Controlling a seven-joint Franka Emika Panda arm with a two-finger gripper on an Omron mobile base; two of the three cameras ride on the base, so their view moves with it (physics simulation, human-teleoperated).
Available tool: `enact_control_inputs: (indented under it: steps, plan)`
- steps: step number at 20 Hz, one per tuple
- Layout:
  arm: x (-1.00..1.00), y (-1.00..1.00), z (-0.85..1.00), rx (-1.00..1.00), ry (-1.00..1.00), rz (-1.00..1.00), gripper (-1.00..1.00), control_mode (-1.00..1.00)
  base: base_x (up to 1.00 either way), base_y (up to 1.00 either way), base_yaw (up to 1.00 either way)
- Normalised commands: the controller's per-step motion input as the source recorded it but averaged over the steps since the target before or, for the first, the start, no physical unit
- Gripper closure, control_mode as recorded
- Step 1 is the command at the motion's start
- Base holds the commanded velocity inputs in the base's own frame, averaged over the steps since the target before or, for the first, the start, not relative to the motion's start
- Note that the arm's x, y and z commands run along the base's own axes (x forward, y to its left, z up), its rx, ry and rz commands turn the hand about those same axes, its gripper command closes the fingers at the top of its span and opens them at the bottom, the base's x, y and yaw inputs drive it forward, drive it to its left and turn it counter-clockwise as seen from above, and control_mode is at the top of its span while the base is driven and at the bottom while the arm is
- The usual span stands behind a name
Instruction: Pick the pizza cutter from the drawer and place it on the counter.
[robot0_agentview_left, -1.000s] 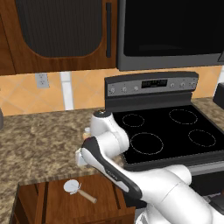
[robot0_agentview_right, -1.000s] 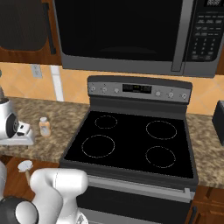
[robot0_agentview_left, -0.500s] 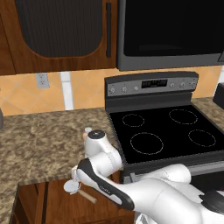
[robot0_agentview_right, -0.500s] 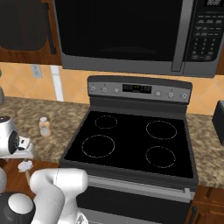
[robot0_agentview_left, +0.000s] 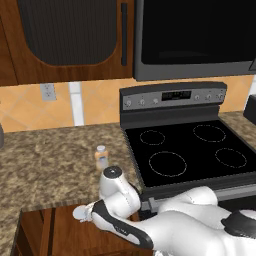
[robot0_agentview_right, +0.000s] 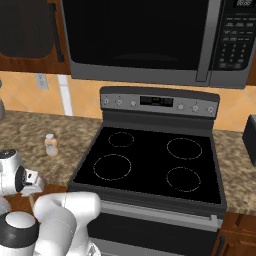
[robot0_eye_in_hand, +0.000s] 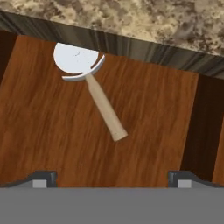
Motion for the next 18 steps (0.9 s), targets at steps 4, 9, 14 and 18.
enact_control_inputs:
  steps: [4, 9, 14, 18]
  plan:
    - [0.00, 0.07, -0.52, 0.00, -0.02, 0.00, -1.00, -1.00, 0.00, 0.00, 0.00]
    - [0.00, 0.04, -0.35, 0.00, 0.00, 0.00, -1.00, -1.00, 0.00, 0.00, 0.00]
    - [0.14, 0.00, -0.27, 0.00, 0.00, 0.00, -1.00, -1.00, 0.00, 0.00, 0.00]
    - [0.15, 0.00, -0.11, 0.00, 0.00, 0.00, -1.00, -1.00, 0.00, 0.00, 0.00]
